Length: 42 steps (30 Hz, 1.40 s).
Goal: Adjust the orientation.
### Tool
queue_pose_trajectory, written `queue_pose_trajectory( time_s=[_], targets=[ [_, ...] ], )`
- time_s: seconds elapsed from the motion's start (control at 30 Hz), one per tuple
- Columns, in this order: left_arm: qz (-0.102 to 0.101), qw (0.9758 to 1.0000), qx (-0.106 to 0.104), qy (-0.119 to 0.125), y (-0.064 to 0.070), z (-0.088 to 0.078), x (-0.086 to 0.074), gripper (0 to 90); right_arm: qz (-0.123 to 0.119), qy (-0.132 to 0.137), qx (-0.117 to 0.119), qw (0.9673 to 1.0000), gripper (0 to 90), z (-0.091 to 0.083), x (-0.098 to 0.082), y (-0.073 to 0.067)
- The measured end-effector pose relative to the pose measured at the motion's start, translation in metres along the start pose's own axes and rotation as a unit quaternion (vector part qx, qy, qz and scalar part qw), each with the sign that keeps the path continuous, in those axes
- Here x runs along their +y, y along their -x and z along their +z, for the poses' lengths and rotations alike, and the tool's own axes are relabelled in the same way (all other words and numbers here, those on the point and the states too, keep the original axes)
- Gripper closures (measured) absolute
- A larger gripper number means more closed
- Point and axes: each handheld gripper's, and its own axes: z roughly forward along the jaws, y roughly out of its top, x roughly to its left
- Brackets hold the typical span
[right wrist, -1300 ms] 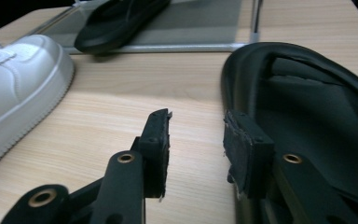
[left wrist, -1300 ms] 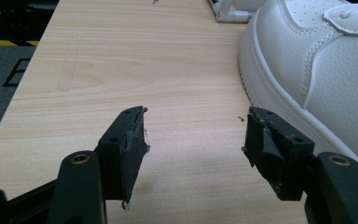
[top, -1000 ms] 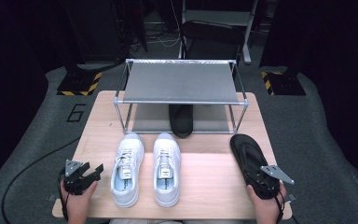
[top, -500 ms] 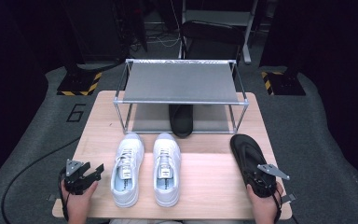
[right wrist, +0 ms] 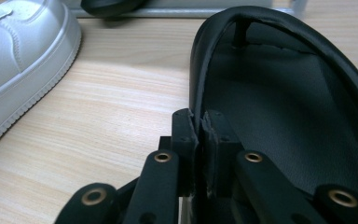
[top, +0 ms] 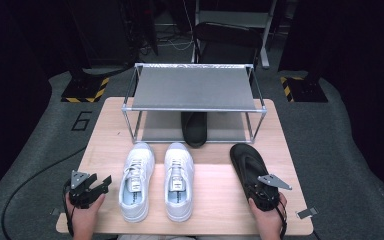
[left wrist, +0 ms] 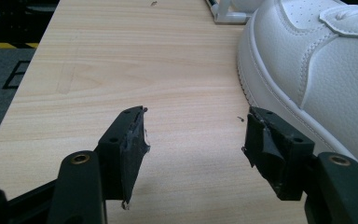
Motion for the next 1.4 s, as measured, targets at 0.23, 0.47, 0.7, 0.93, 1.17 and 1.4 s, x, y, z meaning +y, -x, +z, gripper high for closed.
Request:
queue_pose_trajectory(
  time_s=[0.23, 0.47, 0.7, 0.93, 1.17, 1.4],
  targets=[
    [-0.001, 1.0000, 0.001, 0.004, 0.000, 0.000, -0.001, 37.6, 0.002, 0.025, 0.010, 0.9996, 70.5, -0.015, 0.002, 0.003],
    [-0.004, 1.0000, 0.002, 0.003, -0.001, 0.001, -0.001, 37.6, 0.039, 0.048, 0.003, 0.9981, 63.4, -0.028, 0.003, 0.022],
    [-0.004, 1.0000, 0.002, 0.002, -0.002, -0.001, 0.000, 37.8, 0.066, 0.036, -0.027, 0.9968, 57.3, -0.044, 0.001, 0.053],
    [-0.011, 0.9999, 0.006, 0.007, -0.001, 0.000, -0.001, 37.8, 0.065, 0.016, -0.045, 0.9967, 55.2, -0.042, -0.014, 0.066],
    [-0.003, 1.0000, 0.003, -0.001, -0.002, 0.001, 0.000, 37.8, 0.080, -0.001, -0.044, 0.9958, 67.6, -0.032, -0.023, 0.073],
    [-0.006, 0.9999, 0.005, 0.007, -0.002, 0.001, -0.001, 37.8, 0.057, 0.004, -0.044, 0.9974, 73.3, -0.026, -0.020, 0.068]
  ],
)
